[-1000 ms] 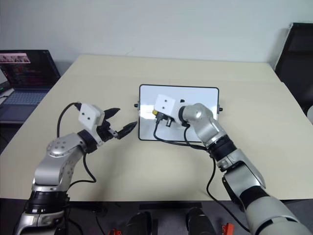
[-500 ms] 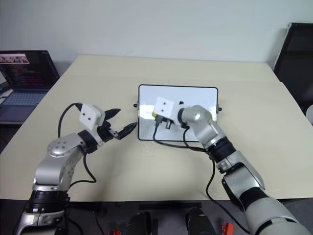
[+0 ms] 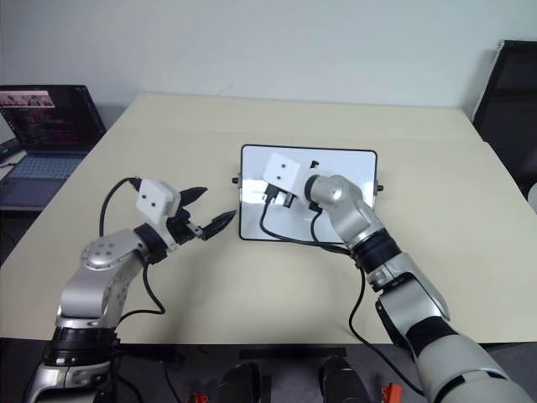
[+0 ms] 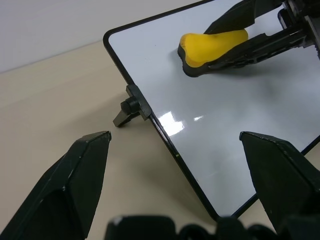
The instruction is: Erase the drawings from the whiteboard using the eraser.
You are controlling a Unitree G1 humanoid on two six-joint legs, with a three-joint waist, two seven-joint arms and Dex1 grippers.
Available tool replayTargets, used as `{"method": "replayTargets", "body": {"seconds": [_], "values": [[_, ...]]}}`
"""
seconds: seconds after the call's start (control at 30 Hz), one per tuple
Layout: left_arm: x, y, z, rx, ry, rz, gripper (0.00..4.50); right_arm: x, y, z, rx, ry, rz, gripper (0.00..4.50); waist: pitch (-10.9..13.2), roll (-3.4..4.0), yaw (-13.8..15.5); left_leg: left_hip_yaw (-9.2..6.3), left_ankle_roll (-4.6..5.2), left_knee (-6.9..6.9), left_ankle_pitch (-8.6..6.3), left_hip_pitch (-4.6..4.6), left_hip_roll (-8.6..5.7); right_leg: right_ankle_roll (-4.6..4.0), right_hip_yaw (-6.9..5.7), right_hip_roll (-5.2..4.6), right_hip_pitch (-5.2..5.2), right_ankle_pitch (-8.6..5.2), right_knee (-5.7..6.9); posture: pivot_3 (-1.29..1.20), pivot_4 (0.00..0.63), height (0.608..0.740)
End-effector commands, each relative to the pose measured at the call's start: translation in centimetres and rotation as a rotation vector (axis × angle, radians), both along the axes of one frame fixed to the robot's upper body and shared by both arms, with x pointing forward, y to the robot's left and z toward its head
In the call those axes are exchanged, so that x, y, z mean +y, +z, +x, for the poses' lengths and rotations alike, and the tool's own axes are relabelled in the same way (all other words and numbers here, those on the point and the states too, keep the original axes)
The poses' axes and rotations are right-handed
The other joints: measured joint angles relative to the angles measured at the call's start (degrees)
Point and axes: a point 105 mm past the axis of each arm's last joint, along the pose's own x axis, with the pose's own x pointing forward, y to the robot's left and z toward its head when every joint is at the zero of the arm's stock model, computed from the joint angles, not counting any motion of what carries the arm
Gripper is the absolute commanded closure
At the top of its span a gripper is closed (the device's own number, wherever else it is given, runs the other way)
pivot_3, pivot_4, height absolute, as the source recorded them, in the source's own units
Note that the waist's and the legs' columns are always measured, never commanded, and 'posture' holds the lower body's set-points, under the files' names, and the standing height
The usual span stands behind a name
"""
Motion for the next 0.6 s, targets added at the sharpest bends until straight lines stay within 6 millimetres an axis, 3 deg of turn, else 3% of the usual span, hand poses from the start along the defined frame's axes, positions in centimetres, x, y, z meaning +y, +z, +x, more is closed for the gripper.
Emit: {"method": "replayTargets", "body": {"seconds": [0.03, 0.13, 0.2, 0.33, 0.43, 0.6], "values": [[-1.1, 1.7, 0.2, -0.061, -0.045, -0.001, 0.00, -3.1, -1.5, -0.3, 0.077, -0.091, 0.032, 3.41, 0.00, -0.01, 0.11, 0.00, 0.00, 0.00, 0.00, 0.00, 0.00, 0.01, 0.00, 0.00, 0.01, -0.01, 0.00, 0.00, 0.150, 0.740], [-1.7, 1.9, 0.4, -0.061, -0.081, -0.001, 0.00, -3.5, 0.3, -1.1, 0.044, -0.112, 0.158, 3.41, -0.01, -0.01, 0.29, 0.00, 0.00, 0.01, 0.00, -0.01, -0.01, 0.02, 0.00, 0.00, 0.01, -0.01, 0.00, 0.00, 0.150, 0.740], [-2.5, 2.3, 0.7, -0.065, -0.117, -0.006, 0.00, -3.8, 2.6, -2.1, 0.013, -0.132, 0.300, 3.41, 0.00, 0.00, 0.16, 0.01, 0.00, 0.01, 0.00, -0.01, -0.01, 0.02, 0.02, 0.00, 0.00, -0.01, 0.01, 0.00, 0.150, 0.740], [-4.8, 3.3, 0.8, -0.078, -0.231, 0.008, 0.00, -6.8, 4.7, -4.7, -0.005, -0.223, 0.496, 3.42, 0.01, 0.00, 0.11, 0.01, 0.00, -0.04, 0.00, -0.10, 0.00, 0.03, 0.02, 0.01, -0.12, -0.01, 0.02, 0.00, 0.150, 0.740], [-7.3, 3.7, 0.3, -0.064, -0.371, 0.037, 0.00, -10.4, 4.6, -6.8, -0.008, -0.365, 0.588, 3.42, 0.00, -0.01, 0.51, -0.02, -0.02, -0.22, -0.01, -0.14, -0.02, 0.21, -0.03, 0.01, -0.13, -0.05, -0.01, 0.00, 0.150, 0.740], [-11.4, 3.3, -0.7, -0.025, -0.594, 0.100, 0.00, -17.8, 0.6, -10.9, 0.068, -0.703, 0.617, 3.42, 0.01, 0.00, 1.15, -0.02, -0.24, -0.31, -0.18, -0.14, -0.01, 0.06, -0.04, 0.01, -0.17, -0.15, 0.00, 0.00, 0.150, 0.740]]}}
